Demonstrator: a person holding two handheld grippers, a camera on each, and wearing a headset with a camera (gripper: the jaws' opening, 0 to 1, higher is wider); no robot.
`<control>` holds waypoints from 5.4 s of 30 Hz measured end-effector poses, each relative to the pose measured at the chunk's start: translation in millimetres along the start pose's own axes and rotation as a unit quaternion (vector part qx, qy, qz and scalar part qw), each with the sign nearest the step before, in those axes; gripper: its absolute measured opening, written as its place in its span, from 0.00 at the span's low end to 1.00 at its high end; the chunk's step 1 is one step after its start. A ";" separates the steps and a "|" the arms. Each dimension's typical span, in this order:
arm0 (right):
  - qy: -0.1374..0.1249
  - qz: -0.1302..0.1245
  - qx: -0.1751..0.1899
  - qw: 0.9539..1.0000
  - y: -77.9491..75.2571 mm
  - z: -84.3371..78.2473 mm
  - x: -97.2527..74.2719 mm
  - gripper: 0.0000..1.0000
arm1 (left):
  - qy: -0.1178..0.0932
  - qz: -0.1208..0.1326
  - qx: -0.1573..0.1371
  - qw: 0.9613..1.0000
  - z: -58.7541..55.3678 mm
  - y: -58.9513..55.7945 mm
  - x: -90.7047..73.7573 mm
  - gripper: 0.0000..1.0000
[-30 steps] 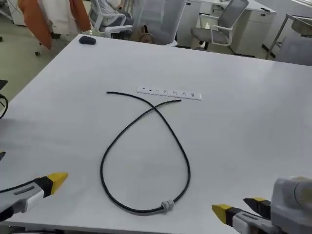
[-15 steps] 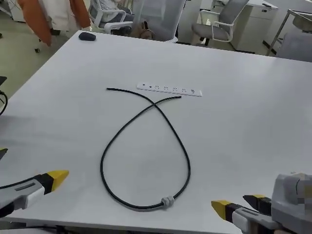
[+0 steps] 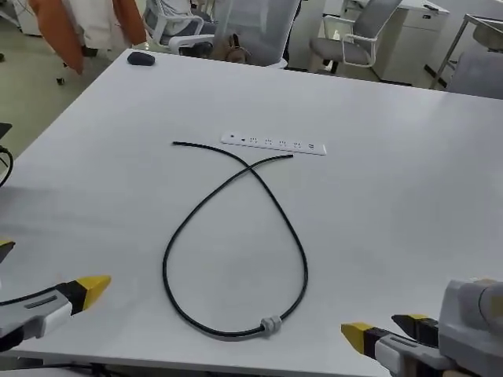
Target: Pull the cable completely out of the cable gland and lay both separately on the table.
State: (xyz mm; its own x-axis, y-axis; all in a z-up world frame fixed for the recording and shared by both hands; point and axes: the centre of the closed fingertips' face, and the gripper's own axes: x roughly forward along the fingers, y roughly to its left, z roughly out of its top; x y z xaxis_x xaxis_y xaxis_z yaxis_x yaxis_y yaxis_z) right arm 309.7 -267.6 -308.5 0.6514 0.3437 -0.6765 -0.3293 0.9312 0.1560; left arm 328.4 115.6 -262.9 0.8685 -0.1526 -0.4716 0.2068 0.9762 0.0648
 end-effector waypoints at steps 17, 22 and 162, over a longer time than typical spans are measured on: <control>0.000 0.003 0.002 1.000 0.5 -0.2 0.2 0.52 | 0.006 -0.003 0.002 1.000 -1.5 -1.2 0.2 0.76; -0.002 0.001 0.001 1.000 -0.9 1.1 0.3 0.51 | 0.007 -0.010 0.010 1.000 0.0 -3.7 1.1 0.77; -0.008 0.176 -0.157 0.972 86.5 48.5 -20.7 0.34 | 0.150 -0.350 0.299 0.875 -9.9 -184.6 71.5 0.03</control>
State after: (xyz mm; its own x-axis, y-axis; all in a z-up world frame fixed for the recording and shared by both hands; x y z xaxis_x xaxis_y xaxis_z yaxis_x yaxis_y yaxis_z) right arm 300.9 -188.2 -246.1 0.4694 0.6388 -0.6096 -0.7245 0.6733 0.1476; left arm 347.8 -74.0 -317.3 0.2956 -0.5463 -0.7837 0.9178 0.3901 0.0742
